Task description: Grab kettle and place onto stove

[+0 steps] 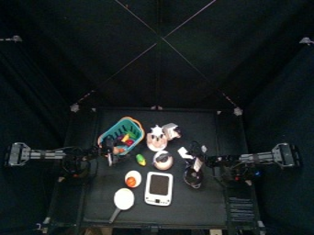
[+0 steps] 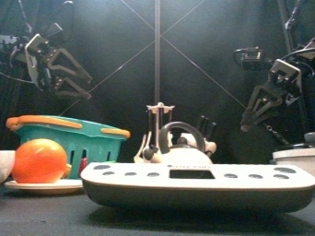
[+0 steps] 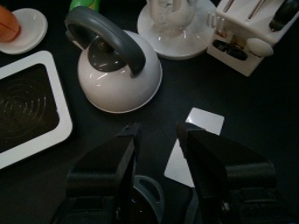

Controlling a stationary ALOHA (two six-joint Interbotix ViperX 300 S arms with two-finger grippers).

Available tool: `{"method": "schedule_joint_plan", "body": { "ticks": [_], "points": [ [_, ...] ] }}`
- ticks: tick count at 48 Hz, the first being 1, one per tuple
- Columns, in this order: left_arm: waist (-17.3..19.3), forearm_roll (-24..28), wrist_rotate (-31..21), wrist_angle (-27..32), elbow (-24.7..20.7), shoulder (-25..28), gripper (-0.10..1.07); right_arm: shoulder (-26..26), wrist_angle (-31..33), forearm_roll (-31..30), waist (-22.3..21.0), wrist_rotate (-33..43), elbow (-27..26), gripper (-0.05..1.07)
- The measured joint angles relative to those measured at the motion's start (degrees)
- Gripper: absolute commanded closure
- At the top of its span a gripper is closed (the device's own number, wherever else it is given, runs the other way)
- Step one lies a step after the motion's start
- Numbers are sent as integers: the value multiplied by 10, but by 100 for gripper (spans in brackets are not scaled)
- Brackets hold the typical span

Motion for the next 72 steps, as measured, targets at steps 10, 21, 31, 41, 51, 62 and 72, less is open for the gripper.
{"method": "schedule_joint_plan", "body": {
  "ticks": [10, 21, 31, 41, 51, 62, 72],
  "points": [
    [-28, 0, 1, -6, -1, 2, -4, 25, -34, -100, -1, 0, -42, 26],
    [-107, -9, -1, -36, -6, 39, -4, 123, -47, -188, 1, 0, -106, 26],
    [-191, -29, -1, -106, -32, 131, -4, 217, -40, -200, 0, 0, -163, 25],
    [-237, -69, -1, -123, -65, 236, -4, 227, -87, -194, -4, 0, -171, 25],
    [-236, -76, 3, -122, -86, 287, -4, 226, -101, -192, -19, -1, -171, 25],
    [-236, -76, 2, -123, -86, 287, -4, 213, -142, -204, -44, -1, -171, 15],
    [-236, -75, 2, -123, -86, 287, -4, 233, -167, -207, -74, -1, -178, 12]
  ]
}}
